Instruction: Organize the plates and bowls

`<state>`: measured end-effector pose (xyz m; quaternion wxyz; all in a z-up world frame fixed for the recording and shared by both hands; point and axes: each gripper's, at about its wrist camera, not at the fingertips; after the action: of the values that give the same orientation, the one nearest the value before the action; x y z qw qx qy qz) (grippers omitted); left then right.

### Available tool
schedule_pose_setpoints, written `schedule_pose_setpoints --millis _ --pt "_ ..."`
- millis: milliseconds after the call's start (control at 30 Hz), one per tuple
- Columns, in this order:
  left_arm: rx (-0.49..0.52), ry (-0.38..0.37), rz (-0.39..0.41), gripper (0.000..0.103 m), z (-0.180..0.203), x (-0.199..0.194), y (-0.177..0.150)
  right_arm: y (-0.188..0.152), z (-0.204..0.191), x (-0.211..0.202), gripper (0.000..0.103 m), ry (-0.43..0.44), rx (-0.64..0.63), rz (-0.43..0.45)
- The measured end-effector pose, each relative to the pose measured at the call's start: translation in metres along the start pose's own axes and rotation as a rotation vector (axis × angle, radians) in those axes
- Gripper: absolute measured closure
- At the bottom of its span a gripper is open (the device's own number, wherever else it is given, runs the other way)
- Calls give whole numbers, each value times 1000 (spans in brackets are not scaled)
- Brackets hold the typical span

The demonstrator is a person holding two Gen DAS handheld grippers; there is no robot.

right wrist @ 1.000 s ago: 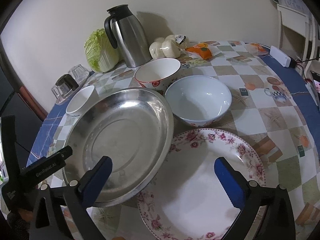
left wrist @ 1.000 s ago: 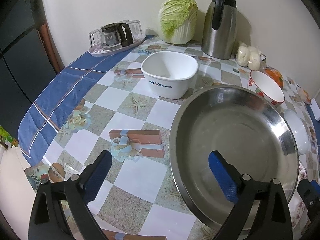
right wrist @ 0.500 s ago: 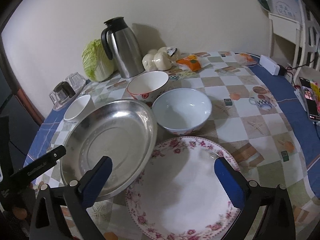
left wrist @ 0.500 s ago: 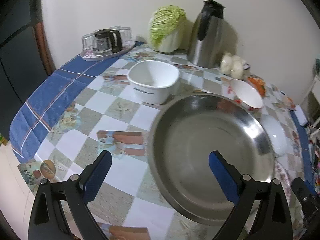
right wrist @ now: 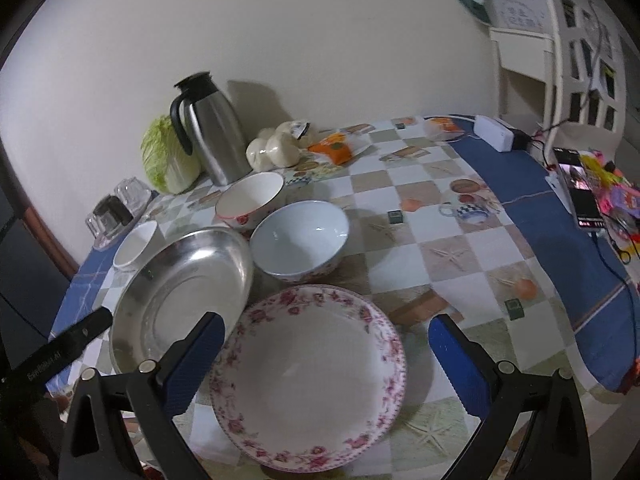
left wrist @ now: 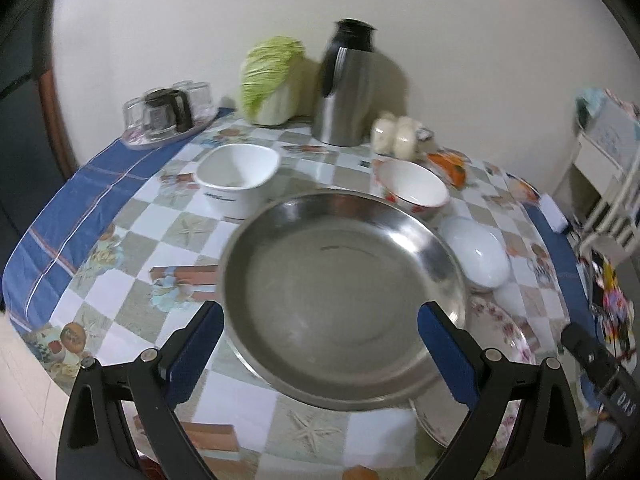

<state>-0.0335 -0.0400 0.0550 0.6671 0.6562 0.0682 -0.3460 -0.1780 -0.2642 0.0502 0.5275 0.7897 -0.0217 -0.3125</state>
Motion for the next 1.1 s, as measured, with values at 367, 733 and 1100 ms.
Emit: schedule_pose_setpoints --millis 367,733,1100 --pt "81 -171 -16 5 44 -11 -10 2 29 -4 0 -56 83 14" --pt "27 -270 -261 5 61 6 -40 -23 50 25 1 -118 163 -193" --pt "-24 -279 -370 16 62 15 -54 -40 61 44 54 -115 230 -300"
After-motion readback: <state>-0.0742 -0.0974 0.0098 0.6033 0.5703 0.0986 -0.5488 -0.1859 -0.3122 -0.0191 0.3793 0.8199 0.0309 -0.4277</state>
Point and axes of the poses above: each gripper's, at about its wrist camera, not at the fingertips, and x roughly the way its jaws point, z to its right, y to its top, and after that the axes turned 15 degrees about z, right-handed
